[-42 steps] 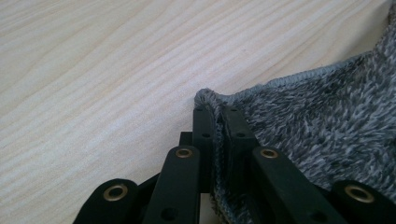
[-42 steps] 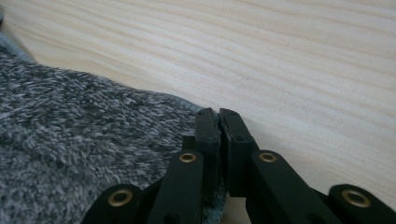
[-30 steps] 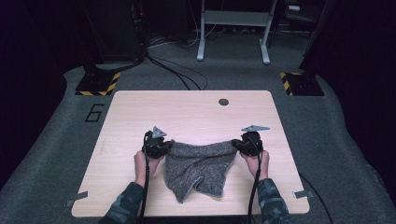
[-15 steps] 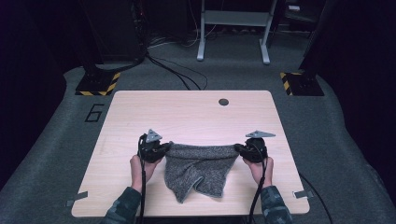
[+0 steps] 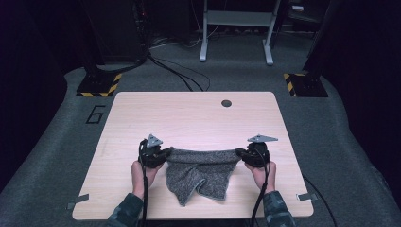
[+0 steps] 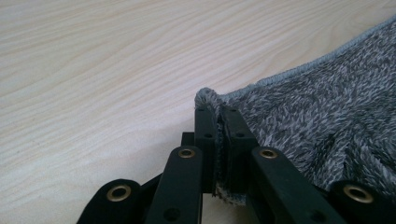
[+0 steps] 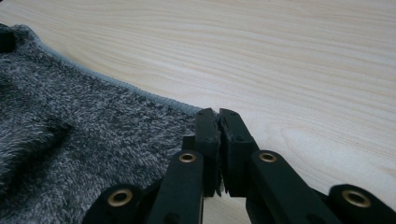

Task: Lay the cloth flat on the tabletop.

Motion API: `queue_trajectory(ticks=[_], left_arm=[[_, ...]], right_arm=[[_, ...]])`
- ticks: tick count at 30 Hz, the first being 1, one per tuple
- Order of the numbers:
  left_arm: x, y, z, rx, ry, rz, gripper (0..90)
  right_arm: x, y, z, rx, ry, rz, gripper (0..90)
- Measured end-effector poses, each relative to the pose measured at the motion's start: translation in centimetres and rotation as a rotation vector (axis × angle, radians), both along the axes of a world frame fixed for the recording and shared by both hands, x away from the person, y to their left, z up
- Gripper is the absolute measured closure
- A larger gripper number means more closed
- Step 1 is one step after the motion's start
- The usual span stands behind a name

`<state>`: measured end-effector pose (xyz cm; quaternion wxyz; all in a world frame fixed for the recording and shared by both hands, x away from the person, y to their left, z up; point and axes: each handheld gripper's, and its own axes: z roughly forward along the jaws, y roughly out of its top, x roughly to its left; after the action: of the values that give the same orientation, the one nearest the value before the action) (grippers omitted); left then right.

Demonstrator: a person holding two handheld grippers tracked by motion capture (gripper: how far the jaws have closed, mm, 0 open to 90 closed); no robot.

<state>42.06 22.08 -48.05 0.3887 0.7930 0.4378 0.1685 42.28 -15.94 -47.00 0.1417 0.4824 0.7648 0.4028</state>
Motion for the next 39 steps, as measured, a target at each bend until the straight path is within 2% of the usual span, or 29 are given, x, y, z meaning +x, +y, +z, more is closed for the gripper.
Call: queue_trajectory(ticks=[3, 5, 7, 8, 9, 10, 11, 12, 13, 14, 16, 17, 18, 19, 20, 22, 23, 24, 25, 26, 27, 28, 29, 30, 31, 33, 34, 35, 39], left_arm=[[0.5, 0.0, -0.1, 0.006, -0.014, 0.012, 86.5], [1.0, 0.1, 0.0, 0.008, -0.018, 0.020, 86.7], [2.1, 0.1, 0.2, 0.011, -0.022, 0.028, 86.8], [2.8, 0.0, 0.5, 0.025, -0.023, 0.025, 86.9], [4.4, 0.1, 1.4, 0.028, -0.035, 0.029, 87.0], [4.4, 0.1, 1.4, 0.028, -0.035, 0.029, 87.1], [6.3, 0.1, 3.6, 0.042, -0.076, 0.047, 87.1], [6.3, 0.1, 3.6, 0.042, -0.076, 0.047, 87.1], [7.1, 0.2, 5.3, 0.043, -0.108, 0.054, 87.1], [7.7, 0.1, 7.6, 0.057, -0.166, 0.066, 87.1], [7.6, 0.0, 11.3, 0.069, -0.273, 0.075, 87.1], [7.0, 0.0, 13.8, 0.075, -0.342, 0.070, 87.1], [7.0, 0.0, 13.8, 0.075, -0.342, 0.070, 87.0], [6.3, 0.1, 14.8, 0.078, -0.378, 0.064, 87.0], [5.6, 0.3, 15.2, 0.072, -0.398, 0.052, 87.0], [4.6, 0.4, 14.8, 0.042, -0.405, 0.031, 86.9], [3.8, 0.5, 14.1, 0.051, -0.403, 0.016, 86.8], [3.2, 0.5, 13.1, 0.055, -0.397, 0.009, 86.8], [2.6, 0.6, 12.0, 0.044, -0.378, -0.009, 86.7], [2.1, 0.5, 11.1, 0.045, -0.363, -0.015, 86.6], [1.4, 0.3, 9.4, 0.063, -0.342, -0.022, 86.6], [1.0, 0.3, 8.4, 0.058, -0.330, -0.028, 86.5], [0.4, 0.2, 6.7, 0.061, -0.296, -0.039, 86.1], [-0.5, 0.2, 4.5, 0.064, -0.267, -0.036, 86.1], [-0.5, 0.2, 4.5, 0.064, -0.267, -0.036, 85.9], [-1.4, 0.4, 2.1, 0.054, -0.215, -0.043, 85.4], [-1.8, 0.5, 1.2, 0.045, -0.197, -0.041, 85.2], [-2.1, 0.5, 0.4, 0.036, -0.175, -0.044, 84.8], [-3.5, 1.0, -1.3, 0.002, -0.110, -0.070, 79.6]], right_arm=[[0.3, 0.2, 0.0, -0.030, -0.004, 0.002, 86.9], [1.5, 0.6, 0.1, -0.064, -0.013, 0.006, 87.2], [2.0, 0.8, 0.3, -0.079, -0.017, 0.007, 87.3], [2.9, 1.1, 0.5, -0.097, -0.023, 0.010, 87.4], [4.5, 1.3, 1.4, -0.115, -0.041, 0.003, 87.7], [4.5, 1.3, 1.4, -0.115, -0.041, 0.003, 87.7], [6.5, 1.5, 3.2, -0.133, -0.067, 0.002, 87.8], [6.5, 1.5, 3.2, -0.133, -0.067, 0.002, 87.8], [7.3, 1.7, 4.3, -0.140, -0.081, 0.001, 87.9], [8.2, 1.8, 5.8, -0.146, -0.118, -0.001, 87.8], [9.1, 2.3, 10.0, -0.133, -0.201, -0.020, 87.8], [8.9, 2.6, 13.3, -0.126, -0.287, -0.018, 87.7], [8.9, 2.6, 13.3, -0.126, -0.287, -0.018, 87.7], [8.6, 2.7, 14.2, -0.124, -0.313, -0.013, 87.7], [7.9, 2.7, 15.2, -0.117, -0.349, -0.006, 87.5], [6.2, 2.4, 15.6, -0.091, -0.377, 0.012, 87.2], [4.9, 2.2, 14.7, -0.095, -0.381, 0.031, 87.0], [4.9, 2.2, 14.7, -0.095, -0.381, 0.031, 87.0], [4.1, 2.0, 13.7, -0.095, -0.374, 0.041, 86.9], [2.8, 1.8, 11.6, -0.108, -0.349, 0.052, 86.6], [2.8, 1.8, 11.6, -0.108, -0.349, 0.052, 86.6], [2.0, 1.7, 9.9, -0.123, -0.328, 0.064, 86.3], [0.6, 1.7, 7.0, -0.148, -0.305, 0.054, 86.1], [0.1, 1.6, 6.0, -0.163, -0.295, 0.063, 86.1], [0.1, 1.6, 6.0, -0.163, -0.295, 0.063, 86.1], [-1.3, 1.6, 3.2, -0.175, -0.259, 0.072, 85.7], [-1.9, 1.5, 2.2, -0.167, -0.229, 0.073, 85.2], [-2.4, 1.5, 1.3, -0.174, -0.219, 0.081, 84.6], [-4.3, 1.3, -1.1, -0.166, -0.162, 0.081, 82.1]])
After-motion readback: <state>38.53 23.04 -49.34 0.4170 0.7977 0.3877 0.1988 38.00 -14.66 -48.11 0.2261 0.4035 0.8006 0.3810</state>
